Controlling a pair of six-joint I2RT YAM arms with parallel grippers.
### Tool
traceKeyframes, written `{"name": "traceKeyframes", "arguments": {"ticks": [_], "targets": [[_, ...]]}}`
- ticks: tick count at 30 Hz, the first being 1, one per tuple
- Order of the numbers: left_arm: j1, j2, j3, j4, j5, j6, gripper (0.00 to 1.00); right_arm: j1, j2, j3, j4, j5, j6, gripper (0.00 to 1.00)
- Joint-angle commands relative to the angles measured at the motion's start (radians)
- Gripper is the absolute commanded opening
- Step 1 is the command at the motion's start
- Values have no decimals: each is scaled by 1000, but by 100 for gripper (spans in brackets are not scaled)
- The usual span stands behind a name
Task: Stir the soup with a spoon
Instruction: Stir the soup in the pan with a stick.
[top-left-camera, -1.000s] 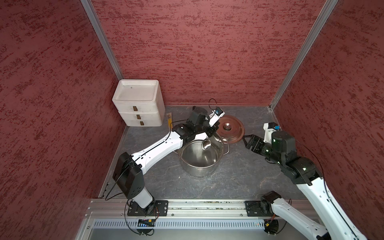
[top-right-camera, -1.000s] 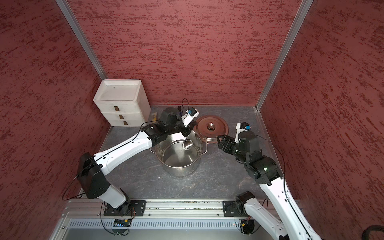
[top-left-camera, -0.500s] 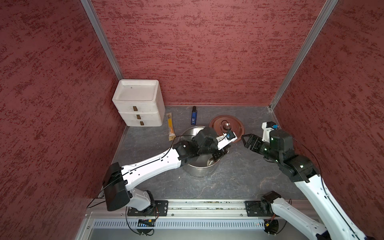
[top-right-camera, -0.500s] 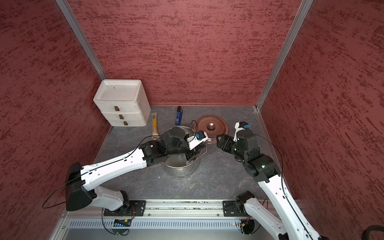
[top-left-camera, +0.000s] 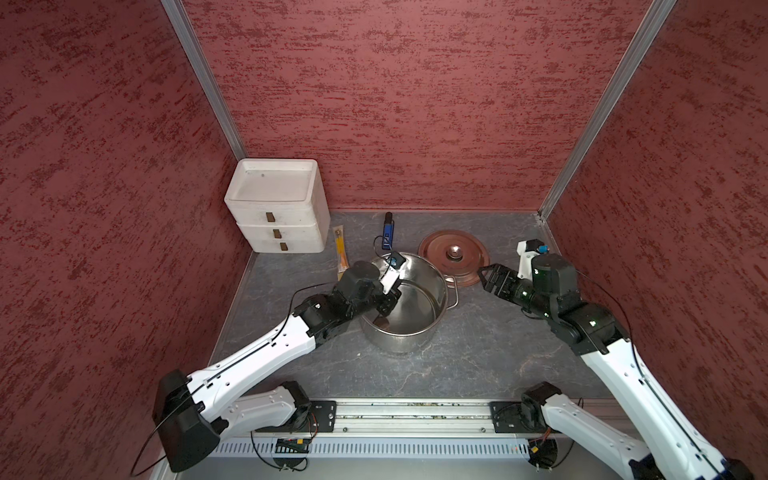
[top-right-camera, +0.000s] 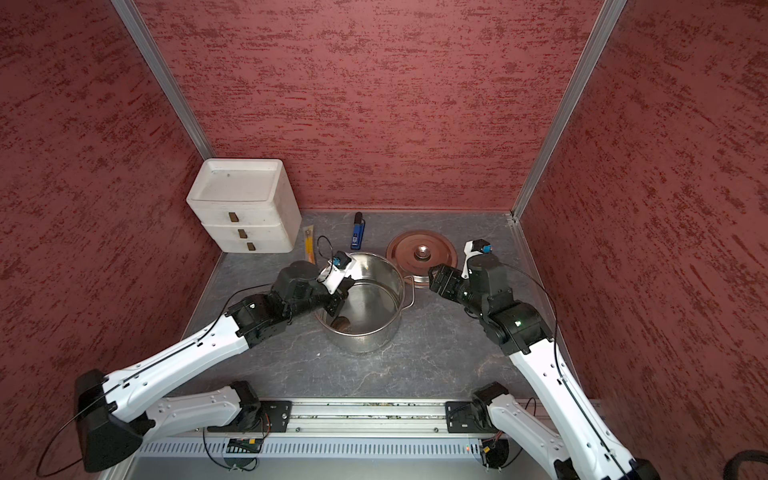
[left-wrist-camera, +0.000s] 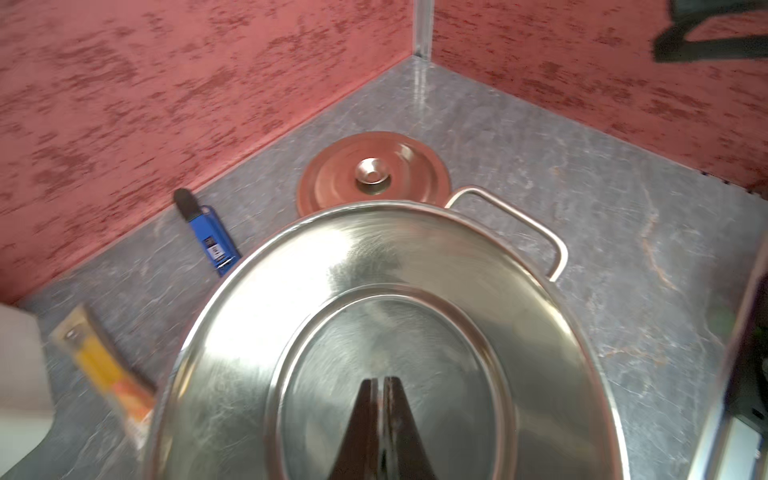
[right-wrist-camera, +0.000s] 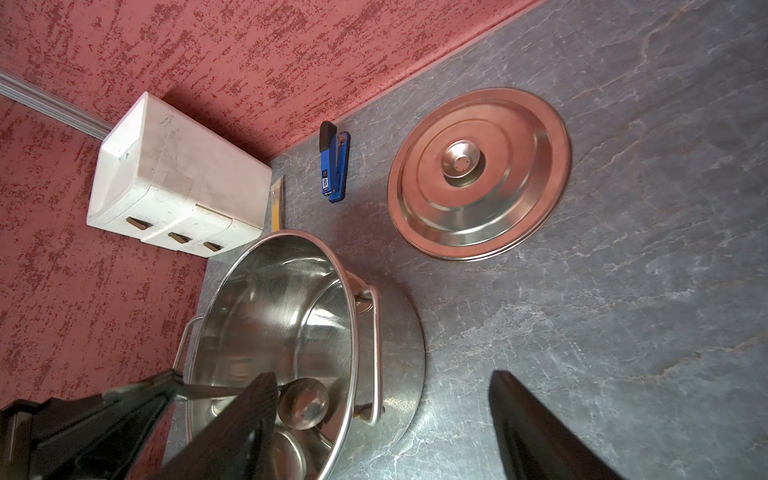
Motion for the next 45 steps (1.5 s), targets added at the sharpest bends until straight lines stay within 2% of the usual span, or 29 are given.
{"name": "traceKeyframes", "arguments": {"ticks": [1, 8, 18, 25, 32, 38, 45], "targets": [[90, 0, 5, 23, -3, -11, 0, -2, 3, 13, 28, -20, -6, 84], [216, 125, 83, 129, 53, 23, 0, -3, -9, 22, 11, -3, -7, 84], [223, 382, 299, 236, 185, 68, 0, -3, -62, 22, -29, 38, 5, 84], [107, 516, 429, 237, 224, 126, 0, -2, -100, 12, -59, 62, 15, 84], [-33, 556, 472, 217, 242, 158, 0, -2, -120, -5, -67, 67, 23, 84], [-131, 502, 415, 201, 225, 143, 0, -2, -120, -22, -54, 58, 26, 84], [-247, 353, 265, 160, 149, 76, 0, -3, -95, -41, -12, 34, 26, 84]]}}
